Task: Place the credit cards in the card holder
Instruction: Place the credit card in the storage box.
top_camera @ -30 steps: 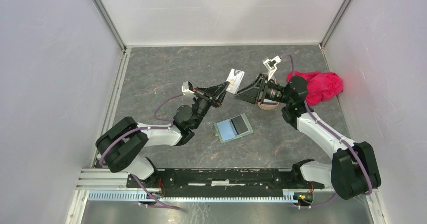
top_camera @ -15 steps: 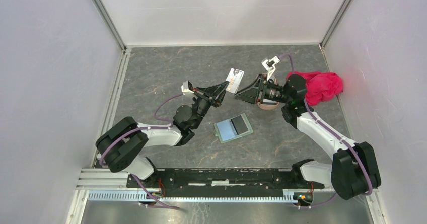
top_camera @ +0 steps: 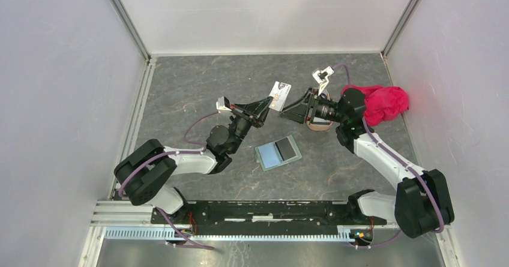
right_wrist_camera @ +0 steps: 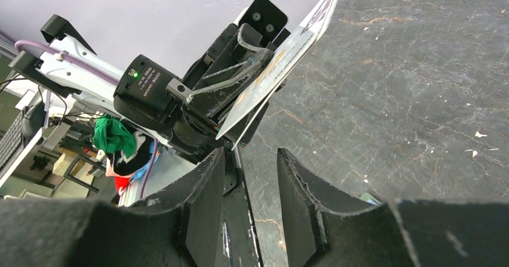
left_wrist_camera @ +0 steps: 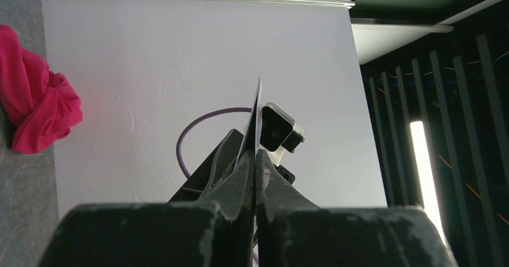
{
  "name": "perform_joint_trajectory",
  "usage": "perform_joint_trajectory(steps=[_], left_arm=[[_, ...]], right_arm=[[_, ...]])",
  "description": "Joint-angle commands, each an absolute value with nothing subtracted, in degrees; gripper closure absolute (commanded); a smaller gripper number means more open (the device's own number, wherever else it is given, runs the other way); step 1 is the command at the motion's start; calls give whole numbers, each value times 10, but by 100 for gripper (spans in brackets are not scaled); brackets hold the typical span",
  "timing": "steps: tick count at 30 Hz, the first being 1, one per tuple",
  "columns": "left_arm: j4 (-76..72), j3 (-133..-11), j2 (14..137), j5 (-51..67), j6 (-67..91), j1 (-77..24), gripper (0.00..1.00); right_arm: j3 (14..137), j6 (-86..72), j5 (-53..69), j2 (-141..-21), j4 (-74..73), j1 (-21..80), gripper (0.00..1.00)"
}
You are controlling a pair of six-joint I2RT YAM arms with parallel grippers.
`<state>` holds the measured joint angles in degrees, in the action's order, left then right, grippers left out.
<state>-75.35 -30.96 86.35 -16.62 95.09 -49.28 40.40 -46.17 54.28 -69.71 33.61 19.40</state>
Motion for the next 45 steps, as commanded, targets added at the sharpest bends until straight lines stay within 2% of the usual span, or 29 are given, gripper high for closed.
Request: perform_joint_trajectory(steps=[1, 19, 30, 35, 40, 45], left_arm=[[-781, -322, 864, -176, 942, -497, 98], [-746, -332, 858, -175, 891, -506, 98], [-740, -350, 879, -191, 863, -522, 98], [-747, -362, 893, -192, 858, -526, 98], [-745, -357, 876, -201, 863, -526, 98], [-719, -350, 832, -220, 863, -524, 98]], right_arm=[[433, -457, 533, -698, 341, 194, 57], [433, -482, 502, -709, 330, 182, 61], [395, -567, 474, -720, 424, 179, 78], [376, -574, 469, -729, 446, 175, 100], [367, -497, 448, -731, 385, 138, 100], [336, -466, 445, -749, 395, 111, 100]])
